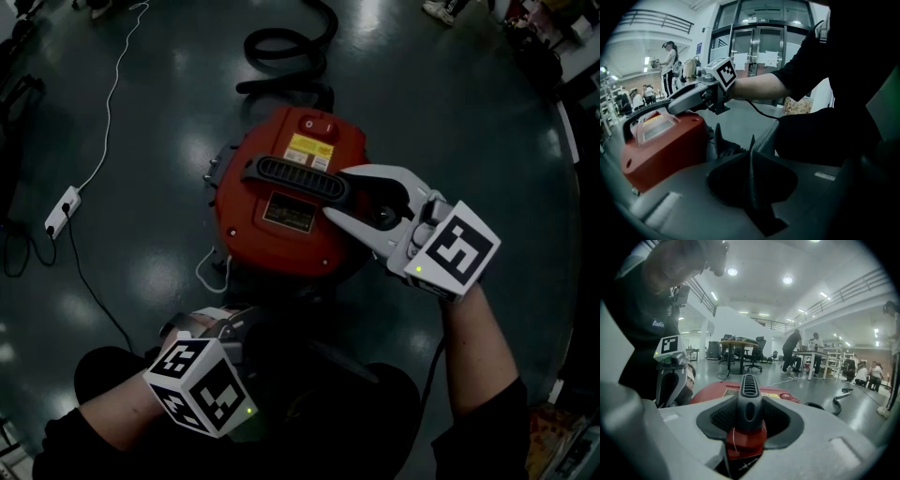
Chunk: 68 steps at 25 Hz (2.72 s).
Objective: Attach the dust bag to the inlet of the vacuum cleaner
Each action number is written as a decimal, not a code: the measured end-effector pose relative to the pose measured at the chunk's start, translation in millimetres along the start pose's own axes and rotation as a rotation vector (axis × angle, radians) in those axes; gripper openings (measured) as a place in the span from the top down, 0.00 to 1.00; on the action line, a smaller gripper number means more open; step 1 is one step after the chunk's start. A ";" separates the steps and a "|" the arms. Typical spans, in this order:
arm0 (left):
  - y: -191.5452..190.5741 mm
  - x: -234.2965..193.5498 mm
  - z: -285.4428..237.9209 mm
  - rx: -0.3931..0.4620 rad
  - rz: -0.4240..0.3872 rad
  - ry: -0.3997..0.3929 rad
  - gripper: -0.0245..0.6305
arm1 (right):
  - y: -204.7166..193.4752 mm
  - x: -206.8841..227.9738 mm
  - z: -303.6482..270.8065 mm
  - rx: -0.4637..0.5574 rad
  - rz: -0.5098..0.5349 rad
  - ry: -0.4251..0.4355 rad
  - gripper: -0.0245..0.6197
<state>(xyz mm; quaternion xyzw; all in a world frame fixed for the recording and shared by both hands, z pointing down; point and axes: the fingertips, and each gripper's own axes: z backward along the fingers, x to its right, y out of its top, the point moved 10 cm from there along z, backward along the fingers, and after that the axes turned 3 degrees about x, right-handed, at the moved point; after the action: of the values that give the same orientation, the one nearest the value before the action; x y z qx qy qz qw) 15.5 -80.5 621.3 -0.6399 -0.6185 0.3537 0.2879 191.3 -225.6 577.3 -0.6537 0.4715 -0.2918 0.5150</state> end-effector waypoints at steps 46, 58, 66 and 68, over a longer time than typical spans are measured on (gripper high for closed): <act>-2.1 -16.4 4.2 0.024 -0.001 0.060 0.87 | 0.4 -1.6 -0.9 -0.029 0.035 -0.014 0.72; -1.5 -15.0 0.3 0.020 -0.044 0.104 0.76 | 0.7 -2.3 -1.4 -0.043 0.055 -0.020 0.72; -2.2 -11.4 3.6 -0.009 -0.081 0.082 0.73 | 1.2 -3.0 -2.1 -0.062 0.067 -0.029 0.72; -3.0 -10.0 4.4 -0.010 -0.089 0.074 0.73 | 1.1 -3.2 -2.0 -0.062 0.067 -0.033 0.72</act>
<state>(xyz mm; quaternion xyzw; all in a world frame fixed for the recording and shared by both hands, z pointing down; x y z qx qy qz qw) 10.3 -90.6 622.1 -0.6259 -0.6370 0.3136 0.3225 188.0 -223.5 577.2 -0.6577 0.4935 -0.2488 0.5118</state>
